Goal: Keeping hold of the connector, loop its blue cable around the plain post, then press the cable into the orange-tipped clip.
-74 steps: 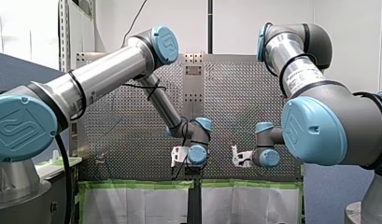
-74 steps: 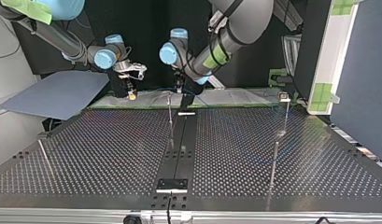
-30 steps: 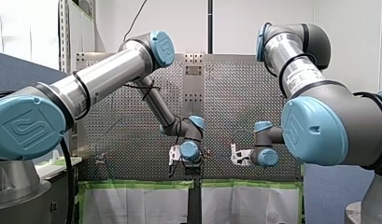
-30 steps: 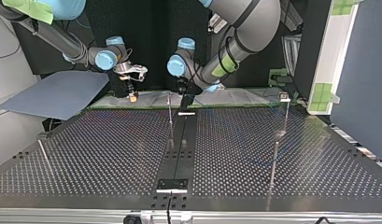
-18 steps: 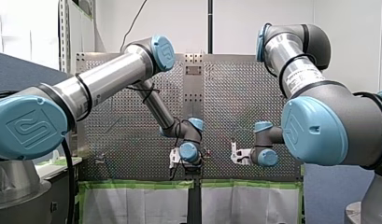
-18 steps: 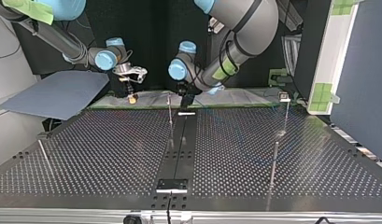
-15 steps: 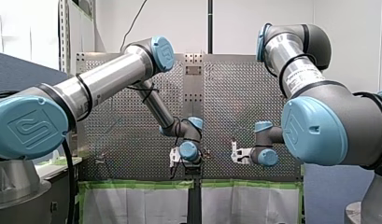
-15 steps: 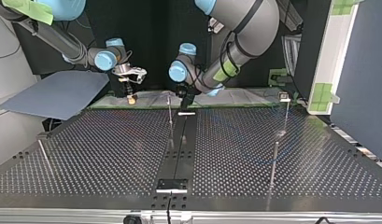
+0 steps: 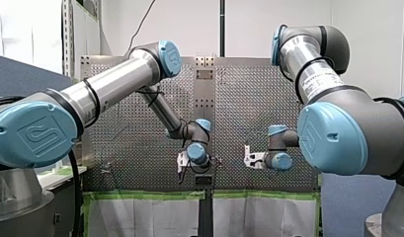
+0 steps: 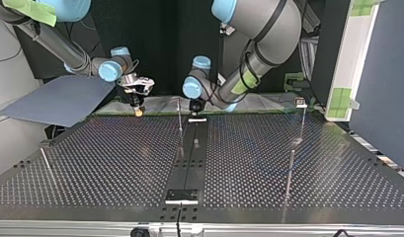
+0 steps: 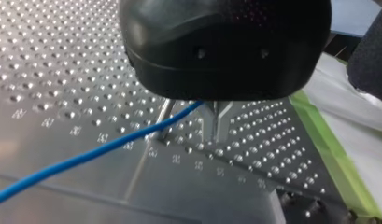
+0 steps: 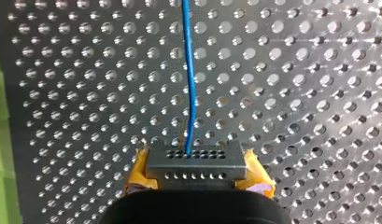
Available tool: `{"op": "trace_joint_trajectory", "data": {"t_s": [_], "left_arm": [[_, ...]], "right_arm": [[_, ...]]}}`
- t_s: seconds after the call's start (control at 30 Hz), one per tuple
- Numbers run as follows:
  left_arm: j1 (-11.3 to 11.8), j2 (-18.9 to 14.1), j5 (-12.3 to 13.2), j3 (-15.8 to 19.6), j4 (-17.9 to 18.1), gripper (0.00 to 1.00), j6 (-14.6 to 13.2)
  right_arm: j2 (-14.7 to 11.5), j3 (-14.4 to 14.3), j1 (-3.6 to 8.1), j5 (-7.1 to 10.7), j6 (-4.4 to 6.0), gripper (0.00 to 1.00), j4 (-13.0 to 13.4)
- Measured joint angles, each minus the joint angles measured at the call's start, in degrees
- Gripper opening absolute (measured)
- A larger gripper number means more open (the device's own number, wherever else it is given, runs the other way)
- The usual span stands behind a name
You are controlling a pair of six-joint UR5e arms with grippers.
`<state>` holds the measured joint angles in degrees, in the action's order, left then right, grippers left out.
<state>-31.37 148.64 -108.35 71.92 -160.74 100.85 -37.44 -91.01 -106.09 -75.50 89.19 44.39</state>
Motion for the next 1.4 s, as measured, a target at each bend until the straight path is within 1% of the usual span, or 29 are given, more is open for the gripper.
{"op": "trace_joint_trajectory", "data": {"t_s": [0.13,0.27,0.5,0.73,1.1,1.13,1.17,1.2,1.27,1.3,1.37,1.4], "left_arm": [[0.4,0.0,-0.9,-1.0,-1.4,0.02,0.4],[0.5,0.0,-1.8,-1.8,-2.2,0.02,0.5],[0.4,0.0,-2.8,-2.6,-2.8,0.02,0.6],[0.3,0.0,-4.0,-3.0,-2.8,0.02,0.6],[0.0,0.0,-5.7,-3.4,-2.8,0.02,0.6],[0.0,0.0,-5.8,-3.4,-2.8,0.04,0.6],[0.0,0.0,-5.8,-3.4,-2.8,0.09,0.6],[-0.1,0.0,-5.8,-3.4,-2.9,0.09,0.6],[-0.1,0.0,-5.8,-3.4,-2.9,0.27,0.6],[-0.2,0.0,-5.7,-3.3,-2.8,0.27,0.5],[-0.3,0.0,-5.3,-3.3,-2.8,0.57,0.3],[-0.4,0.0,-5.2,-3.3,-2.8,0.57,0.2]], "right_arm": [[0.0,2.1,-0.10,0.06,-0.04,0.00,-2.4],[0.1,3.0,-0.07,0.08,0.02,0.00,-3.9],[0.3,3.4,-0.05,0.10,0.02,0.00,-4.4],[1.5,4.3,-0.20,0.24,-0.32,0.00,-5.3],[1.6,4.8,-0.27,0.33,-0.49,0.00,-5.7],[1.7,4.8,-0.28,0.33,-0.48,0.00,-5.7],[1.7,4.8,-0.29,0.34,-0.49,0.00,-5.7],[1.7,4.8,-0.29,0.33,-0.49,0.00,-5.7],[1.7,4.8,-0.30,0.34,-0.49,0.00,-5.8],[1.7,4.8,-0.32,0.34,-0.49,0.00,-5.8],[1.7,4.8,-0.36,0.34,-0.49,0.00,-5.8],[1.7,4.8,-0.38,0.35,-0.49,0.00,-5.9]]}}
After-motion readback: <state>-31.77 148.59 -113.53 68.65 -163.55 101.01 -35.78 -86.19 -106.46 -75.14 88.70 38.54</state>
